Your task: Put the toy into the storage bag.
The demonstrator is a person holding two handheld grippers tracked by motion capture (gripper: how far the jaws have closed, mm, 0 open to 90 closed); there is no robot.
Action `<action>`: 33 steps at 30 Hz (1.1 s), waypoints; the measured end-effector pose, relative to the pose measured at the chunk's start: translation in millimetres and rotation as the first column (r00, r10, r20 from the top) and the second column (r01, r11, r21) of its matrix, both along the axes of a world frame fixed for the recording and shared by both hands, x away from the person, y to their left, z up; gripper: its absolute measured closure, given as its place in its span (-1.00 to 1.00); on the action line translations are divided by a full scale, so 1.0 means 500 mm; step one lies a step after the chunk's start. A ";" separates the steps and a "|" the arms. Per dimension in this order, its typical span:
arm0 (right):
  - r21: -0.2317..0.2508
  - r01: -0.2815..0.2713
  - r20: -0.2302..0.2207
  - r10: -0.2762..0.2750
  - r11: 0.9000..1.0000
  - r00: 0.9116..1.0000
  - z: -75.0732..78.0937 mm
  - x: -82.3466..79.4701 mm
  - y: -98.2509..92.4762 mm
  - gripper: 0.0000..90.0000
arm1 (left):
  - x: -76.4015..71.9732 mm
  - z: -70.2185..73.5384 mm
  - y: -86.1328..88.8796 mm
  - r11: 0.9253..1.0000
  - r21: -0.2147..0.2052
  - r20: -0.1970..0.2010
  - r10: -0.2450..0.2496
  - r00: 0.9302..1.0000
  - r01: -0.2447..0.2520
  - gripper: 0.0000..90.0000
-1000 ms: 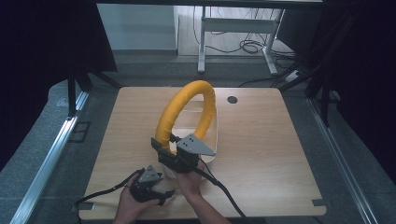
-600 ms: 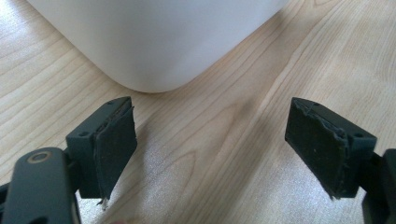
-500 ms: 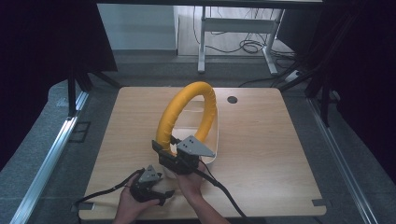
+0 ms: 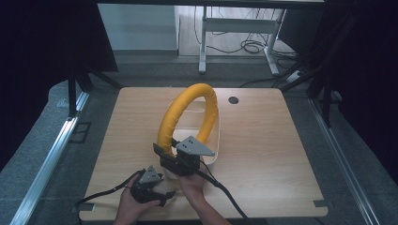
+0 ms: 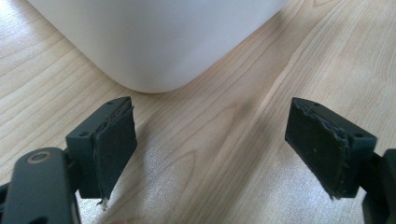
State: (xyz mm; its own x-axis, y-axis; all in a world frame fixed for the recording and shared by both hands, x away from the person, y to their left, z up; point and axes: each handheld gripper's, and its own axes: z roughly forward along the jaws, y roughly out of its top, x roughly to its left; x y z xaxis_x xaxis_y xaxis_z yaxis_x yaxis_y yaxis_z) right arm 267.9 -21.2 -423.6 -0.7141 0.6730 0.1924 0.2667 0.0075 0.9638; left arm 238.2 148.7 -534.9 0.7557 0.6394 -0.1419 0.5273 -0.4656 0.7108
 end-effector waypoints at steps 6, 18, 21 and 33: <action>-0.008 -0.001 0.001 0.001 1.000 1.000 0.003 -0.001 -0.003 0.03 | 0.000 0.000 0.000 1.000 -0.002 0.000 0.000 1.000 0.000 -0.63; 0.011 -0.007 0.002 0.007 1.000 1.000 0.010 -0.004 -0.014 -0.32 | 0.000 -0.001 0.000 1.000 -0.002 -0.001 -0.002 1.000 0.002 -0.63; 0.016 -0.013 0.001 0.013 1.000 1.000 0.012 -0.006 -0.016 -0.33 | 0.000 0.000 0.000 1.000 -0.003 -0.001 -0.002 1.000 0.002 -0.63; 0.018 -0.037 0.007 0.037 0.999 0.999 0.023 -0.013 -0.064 -0.43 | 0.000 0.002 0.002 1.000 0.003 0.004 0.001 1.000 -0.001 -0.63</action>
